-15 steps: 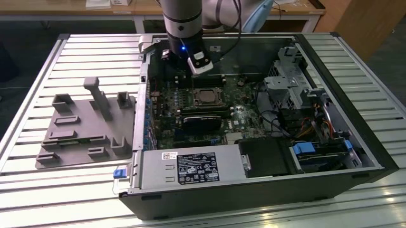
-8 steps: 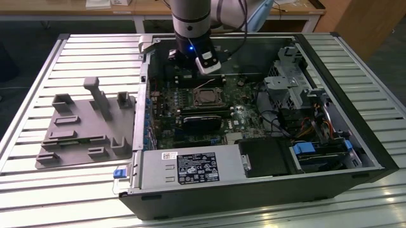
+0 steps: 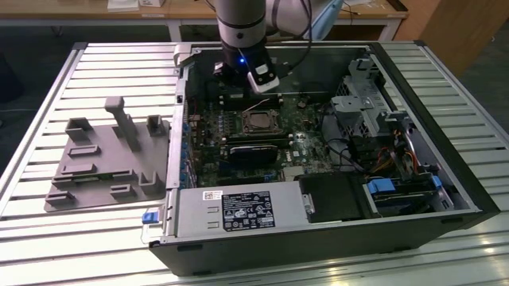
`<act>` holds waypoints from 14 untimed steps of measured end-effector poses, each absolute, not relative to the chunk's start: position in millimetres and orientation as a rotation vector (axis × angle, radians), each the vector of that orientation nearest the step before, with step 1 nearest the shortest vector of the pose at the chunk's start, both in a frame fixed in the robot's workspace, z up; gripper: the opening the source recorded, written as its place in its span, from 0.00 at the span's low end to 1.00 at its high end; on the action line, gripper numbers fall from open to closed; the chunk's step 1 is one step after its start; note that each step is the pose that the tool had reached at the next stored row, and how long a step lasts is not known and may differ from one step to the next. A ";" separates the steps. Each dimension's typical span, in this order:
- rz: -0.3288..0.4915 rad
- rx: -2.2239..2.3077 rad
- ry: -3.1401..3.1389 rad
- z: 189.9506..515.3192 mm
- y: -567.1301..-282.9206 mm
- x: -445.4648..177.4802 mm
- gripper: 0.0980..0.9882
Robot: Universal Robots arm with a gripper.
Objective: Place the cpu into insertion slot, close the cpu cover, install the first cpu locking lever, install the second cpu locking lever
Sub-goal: 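Install the first cpu locking lever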
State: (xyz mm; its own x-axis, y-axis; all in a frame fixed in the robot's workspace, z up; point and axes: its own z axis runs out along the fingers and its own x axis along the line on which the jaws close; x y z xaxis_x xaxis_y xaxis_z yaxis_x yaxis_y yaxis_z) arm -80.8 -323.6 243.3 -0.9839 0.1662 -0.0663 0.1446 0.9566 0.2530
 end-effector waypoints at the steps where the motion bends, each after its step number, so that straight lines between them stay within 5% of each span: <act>1: 0.381 0.237 3.007 243.1 -323.6 -81.3 0.00; 14: 0.382 0.212 2.912 233.5 -325.2 -82.6 0.00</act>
